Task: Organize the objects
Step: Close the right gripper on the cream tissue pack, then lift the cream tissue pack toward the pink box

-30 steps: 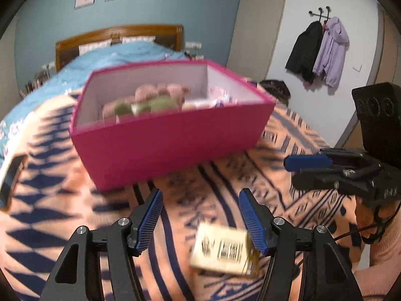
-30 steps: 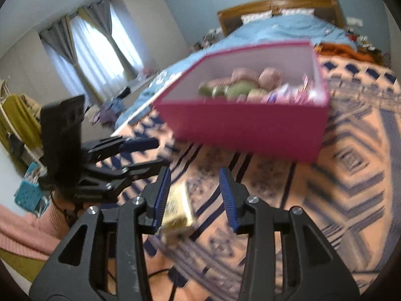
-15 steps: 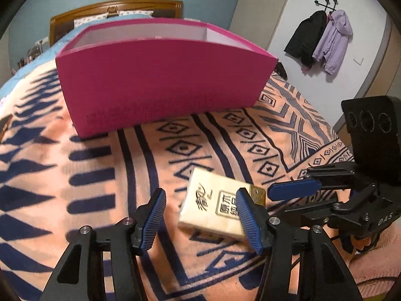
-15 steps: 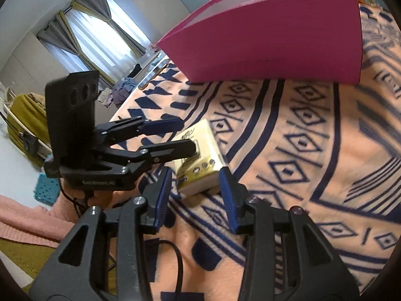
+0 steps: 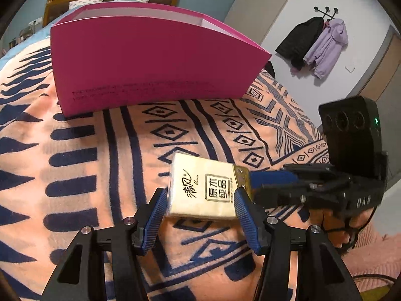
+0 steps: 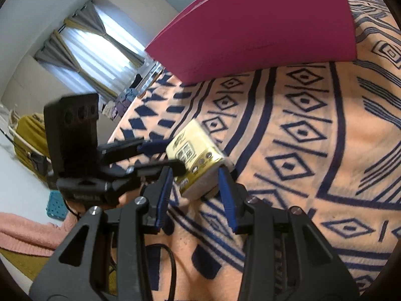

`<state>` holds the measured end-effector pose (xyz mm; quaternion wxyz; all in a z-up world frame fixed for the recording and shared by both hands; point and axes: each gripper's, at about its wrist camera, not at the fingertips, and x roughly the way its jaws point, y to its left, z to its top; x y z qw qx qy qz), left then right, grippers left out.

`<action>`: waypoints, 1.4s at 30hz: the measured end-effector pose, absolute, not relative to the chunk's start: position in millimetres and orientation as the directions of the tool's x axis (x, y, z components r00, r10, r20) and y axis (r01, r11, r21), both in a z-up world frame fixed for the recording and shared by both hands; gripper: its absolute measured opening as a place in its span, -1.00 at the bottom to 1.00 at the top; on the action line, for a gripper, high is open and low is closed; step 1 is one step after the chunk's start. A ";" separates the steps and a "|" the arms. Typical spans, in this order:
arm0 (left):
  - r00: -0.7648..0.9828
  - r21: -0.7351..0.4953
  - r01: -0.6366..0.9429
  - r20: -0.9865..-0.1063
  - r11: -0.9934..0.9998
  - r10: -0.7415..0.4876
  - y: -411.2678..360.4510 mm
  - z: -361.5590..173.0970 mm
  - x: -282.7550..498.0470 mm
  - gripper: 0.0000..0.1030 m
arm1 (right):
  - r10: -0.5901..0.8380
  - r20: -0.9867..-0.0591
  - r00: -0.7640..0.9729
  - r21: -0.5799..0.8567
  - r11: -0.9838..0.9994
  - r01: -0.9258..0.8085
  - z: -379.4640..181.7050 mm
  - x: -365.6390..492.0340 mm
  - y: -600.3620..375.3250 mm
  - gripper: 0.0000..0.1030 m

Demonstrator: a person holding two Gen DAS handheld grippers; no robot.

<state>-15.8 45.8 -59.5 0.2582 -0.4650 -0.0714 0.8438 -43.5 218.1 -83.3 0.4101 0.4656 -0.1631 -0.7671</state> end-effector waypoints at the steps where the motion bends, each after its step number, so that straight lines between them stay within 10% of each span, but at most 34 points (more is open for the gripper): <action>1: -0.431 -0.364 -0.371 -0.747 -0.854 0.506 46.8 -59.7 -15.8 0.09 | -0.783 -0.576 -0.234 0.635 -0.609 0.474 -82.6 -45.5 219.3 -0.20; 13: -0.437 -0.389 -0.333 -0.744 -0.859 0.506 45.7 -59.1 -18.4 0.05 | -0.730 -0.610 -0.309 0.587 -0.678 0.442 -77.2 -62.8 225.4 -0.20; 18: -0.425 -0.418 -0.314 -0.741 -0.853 0.520 42.1 -59.7 -22.3 -0.29 | -0.724 -0.617 -0.309 0.575 -0.683 0.451 -80.6 -65.2 221.5 -0.21; 42: -0.514 -0.357 -0.322 -0.711 -0.877 0.479 48.7 -26.6 -17.5 -0.32 | -0.685 -0.623 -0.378 0.494 -0.719 0.489 -57.6 -57.7 213.5 -0.37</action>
